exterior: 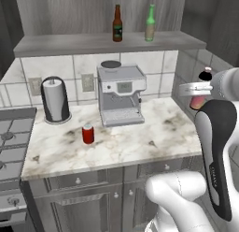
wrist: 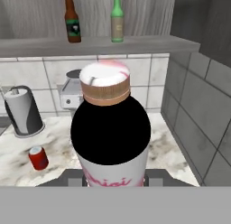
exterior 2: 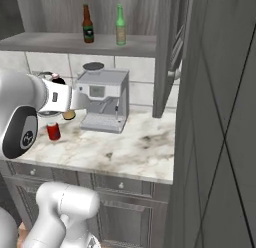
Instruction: Sort all alcoholic drinks to one cabinet, and non-alcoholic drinks to the other.
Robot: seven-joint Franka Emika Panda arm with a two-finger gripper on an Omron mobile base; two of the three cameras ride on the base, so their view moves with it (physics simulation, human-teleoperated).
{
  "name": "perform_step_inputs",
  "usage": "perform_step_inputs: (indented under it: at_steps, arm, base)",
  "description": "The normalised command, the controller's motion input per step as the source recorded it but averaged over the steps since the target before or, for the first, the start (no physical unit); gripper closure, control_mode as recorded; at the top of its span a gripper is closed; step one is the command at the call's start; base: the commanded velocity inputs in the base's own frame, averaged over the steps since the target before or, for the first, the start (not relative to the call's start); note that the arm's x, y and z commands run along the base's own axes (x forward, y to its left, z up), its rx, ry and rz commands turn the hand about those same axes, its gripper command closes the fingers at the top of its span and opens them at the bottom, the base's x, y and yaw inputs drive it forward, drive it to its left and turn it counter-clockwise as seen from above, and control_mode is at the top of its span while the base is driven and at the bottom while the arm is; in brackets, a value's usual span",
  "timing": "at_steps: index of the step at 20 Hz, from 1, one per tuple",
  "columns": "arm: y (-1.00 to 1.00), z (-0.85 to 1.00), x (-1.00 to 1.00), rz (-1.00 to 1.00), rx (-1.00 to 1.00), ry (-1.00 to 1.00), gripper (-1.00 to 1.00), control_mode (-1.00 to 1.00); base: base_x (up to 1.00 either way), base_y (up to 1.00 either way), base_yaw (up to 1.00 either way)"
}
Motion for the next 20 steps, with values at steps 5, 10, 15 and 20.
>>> perform_step_inputs:
  at_steps: [5, 10, 15, 20]
  arm:
    - [0.0, 0.0, 0.0, 0.0, 0.0, 0.0, 1.0, 1.0]
    - [0.0, 0.0, 0.0, 0.0, 0.0, 0.0, 1.0, 1.0]
    - [0.0, 0.0, 0.0, 0.0, 0.0, 0.0, 1.0, 1.0]
    - [0.0, 0.0, 0.0, 0.0, 0.0, 0.0, 1.0, 1.0]
  base:
    - [-0.52, 0.01, -0.01]
    - [-0.5, 0.1, -0.01]
    - [-0.47, 0.17, -0.01]
    - [-0.4, 0.2, -0.02]
